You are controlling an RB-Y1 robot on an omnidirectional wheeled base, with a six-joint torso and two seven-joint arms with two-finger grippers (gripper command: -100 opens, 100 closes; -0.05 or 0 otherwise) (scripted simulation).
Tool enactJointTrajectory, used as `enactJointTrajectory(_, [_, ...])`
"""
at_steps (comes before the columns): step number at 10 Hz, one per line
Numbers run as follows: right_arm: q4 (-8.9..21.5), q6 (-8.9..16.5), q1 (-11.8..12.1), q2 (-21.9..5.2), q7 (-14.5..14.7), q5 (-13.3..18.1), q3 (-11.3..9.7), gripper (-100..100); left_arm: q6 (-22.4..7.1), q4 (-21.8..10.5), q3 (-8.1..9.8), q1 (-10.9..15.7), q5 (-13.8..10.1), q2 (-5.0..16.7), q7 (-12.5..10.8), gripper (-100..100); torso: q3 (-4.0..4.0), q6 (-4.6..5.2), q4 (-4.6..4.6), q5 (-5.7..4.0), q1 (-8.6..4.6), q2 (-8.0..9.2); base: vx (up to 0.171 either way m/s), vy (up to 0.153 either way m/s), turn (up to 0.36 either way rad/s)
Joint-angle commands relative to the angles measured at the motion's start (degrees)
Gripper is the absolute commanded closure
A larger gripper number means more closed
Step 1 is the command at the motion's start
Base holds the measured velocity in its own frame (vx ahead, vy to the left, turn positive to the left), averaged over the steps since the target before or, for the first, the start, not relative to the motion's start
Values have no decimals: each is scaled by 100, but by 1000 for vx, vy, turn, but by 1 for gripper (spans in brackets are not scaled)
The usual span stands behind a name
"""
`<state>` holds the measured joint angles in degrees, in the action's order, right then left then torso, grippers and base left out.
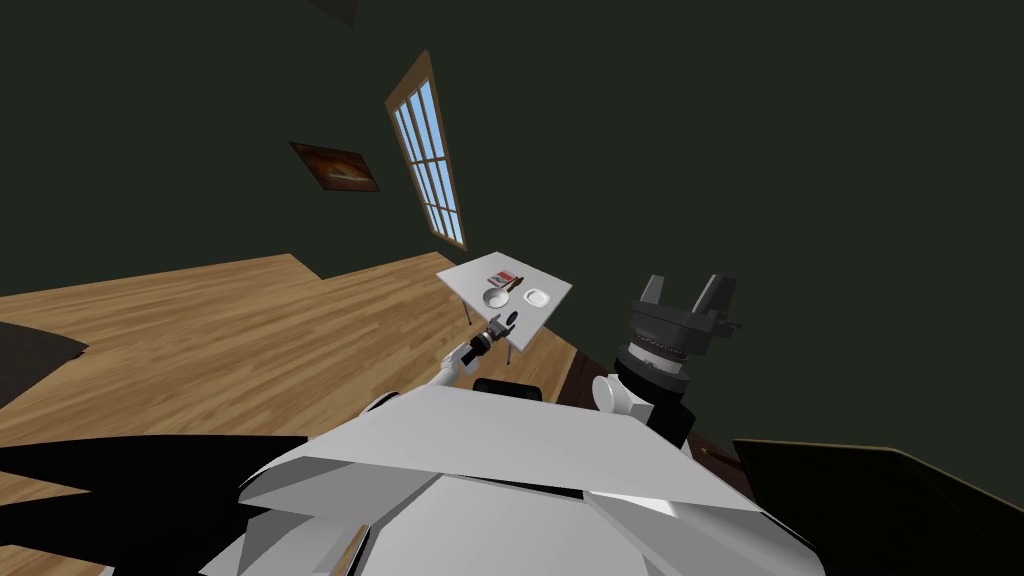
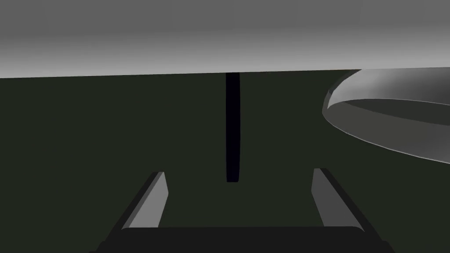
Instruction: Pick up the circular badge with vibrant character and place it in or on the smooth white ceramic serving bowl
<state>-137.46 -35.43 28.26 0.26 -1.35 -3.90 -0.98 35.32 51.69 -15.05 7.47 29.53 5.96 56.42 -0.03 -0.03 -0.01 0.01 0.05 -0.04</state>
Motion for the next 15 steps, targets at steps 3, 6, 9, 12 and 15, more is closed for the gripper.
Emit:
enactJointTrajectory(3, [0,0,0,0,0,0,0,0,32,-288,-18,128,65,-51,182,-100,-1,0,0,0,1,-1,12,19,-9])
enactJointTrajectory(6, [0,0,1,1,0,0,0,0,28,-297,-49,154,64,-36,182,-100,-9,0,-2,-5,-29,-19,44,-36,19])
enactJointTrajectory(9, [0,0,0,0,0,0,0,0,29,-293,-58,160,67,-37,178,100,-1,-3,-1,-1,-8,-1,2,-2,0])
enactJointTrajectory(12, [0,0,0,0,0,0,0,0,29,-292,-58,161,68,-36,181,0,-2,-4,-2,1,-3,-1,0,0,0])
enactJointTrajectory(15, [0,0,0,0,0,0,0,0,-4,-290,-56,219,62,-3,18,100,-1,-2,-1,0,-4,-1,-35,-5,-21])
